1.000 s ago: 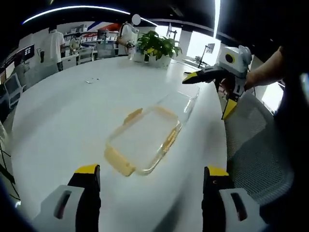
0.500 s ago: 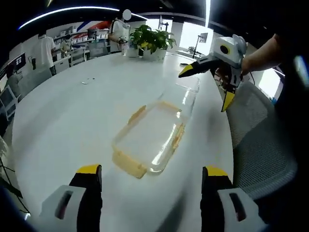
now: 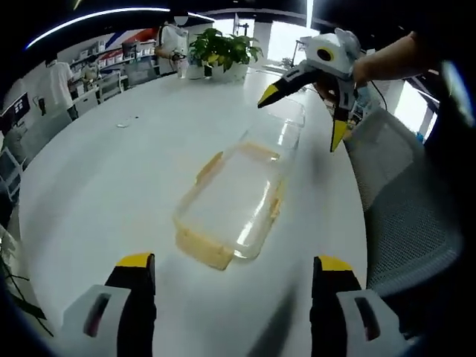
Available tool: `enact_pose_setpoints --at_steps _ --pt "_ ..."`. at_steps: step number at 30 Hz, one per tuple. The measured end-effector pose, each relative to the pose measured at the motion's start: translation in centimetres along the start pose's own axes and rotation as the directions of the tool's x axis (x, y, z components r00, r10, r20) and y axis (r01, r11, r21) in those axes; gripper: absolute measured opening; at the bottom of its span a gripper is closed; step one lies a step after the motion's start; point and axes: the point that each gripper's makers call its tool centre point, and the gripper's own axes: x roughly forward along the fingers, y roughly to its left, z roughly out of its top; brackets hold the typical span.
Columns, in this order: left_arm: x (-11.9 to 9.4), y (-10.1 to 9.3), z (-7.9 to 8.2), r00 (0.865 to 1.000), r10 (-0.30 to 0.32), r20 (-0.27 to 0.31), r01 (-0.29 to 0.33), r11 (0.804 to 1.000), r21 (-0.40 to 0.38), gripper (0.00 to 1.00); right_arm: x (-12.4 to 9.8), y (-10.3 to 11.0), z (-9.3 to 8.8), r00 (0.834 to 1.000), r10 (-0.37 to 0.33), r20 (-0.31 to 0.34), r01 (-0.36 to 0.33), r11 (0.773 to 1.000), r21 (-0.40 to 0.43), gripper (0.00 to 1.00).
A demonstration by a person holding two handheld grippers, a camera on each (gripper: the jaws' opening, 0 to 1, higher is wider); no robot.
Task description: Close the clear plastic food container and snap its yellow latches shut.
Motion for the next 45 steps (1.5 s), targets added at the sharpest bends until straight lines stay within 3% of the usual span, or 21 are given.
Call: enact_pose_setpoints --at_steps 8,18,28,30,32,33,35,45 --pt "0.4 0.3 0.1 1.000 -0.026 -0.011 0.026 1.000 0.004 0.81 0.9 -0.4 -0.4 0.997 0.051 -0.051 -0.053 0.998 -0.035 0.82" --pt "1.4 0.2 -0.7 0.997 -0.040 -0.064 0.045 0.995 0.086 0.78 1.3 -1.2 -1.2 0.992 0.070 -0.107 -0.074 0.997 -0.035 0.79" --pt "2.2 1.1 -0.7 0.996 -0.030 -0.082 0.042 0.989 0.142 0.74 2.7 -1.0 -1.2 0.982 0.090 -0.167 -0.110 0.987 -0.115 0.75" --pt "2.3 1.3 -0.5 0.996 -0.031 -0.078 0.043 0.987 0.152 0.73 2.9 -1.1 -1.4 0.976 0.094 -0.195 -0.121 0.983 -0.135 0.74" --pt "2.5 1.4 -0.6 0.996 -0.027 -0.084 0.041 0.986 0.164 0.72 2.7 -1.4 -2.7 0.951 0.083 -0.296 -0.129 0.982 -0.136 0.69" --pt "2.6 1.5 -0.7 0.996 -0.025 -0.089 0.040 0.984 0.171 0.71 3.0 -1.6 -2.8 0.945 0.084 -0.315 -0.144 0.975 -0.172 0.67" --pt "2.8 1.6 -0.9 0.995 -0.020 -0.097 0.038 0.982 0.184 0.70 3.5 -1.8 -1.9 0.958 0.084 -0.275 -0.139 0.972 -0.187 0.66" --pt "3.2 1.6 -0.9 0.994 -0.037 -0.102 0.058 0.977 0.205 0.64 4.4 -2.0 -2.7 0.942 0.108 -0.317 -0.173 0.967 -0.185 0.63"
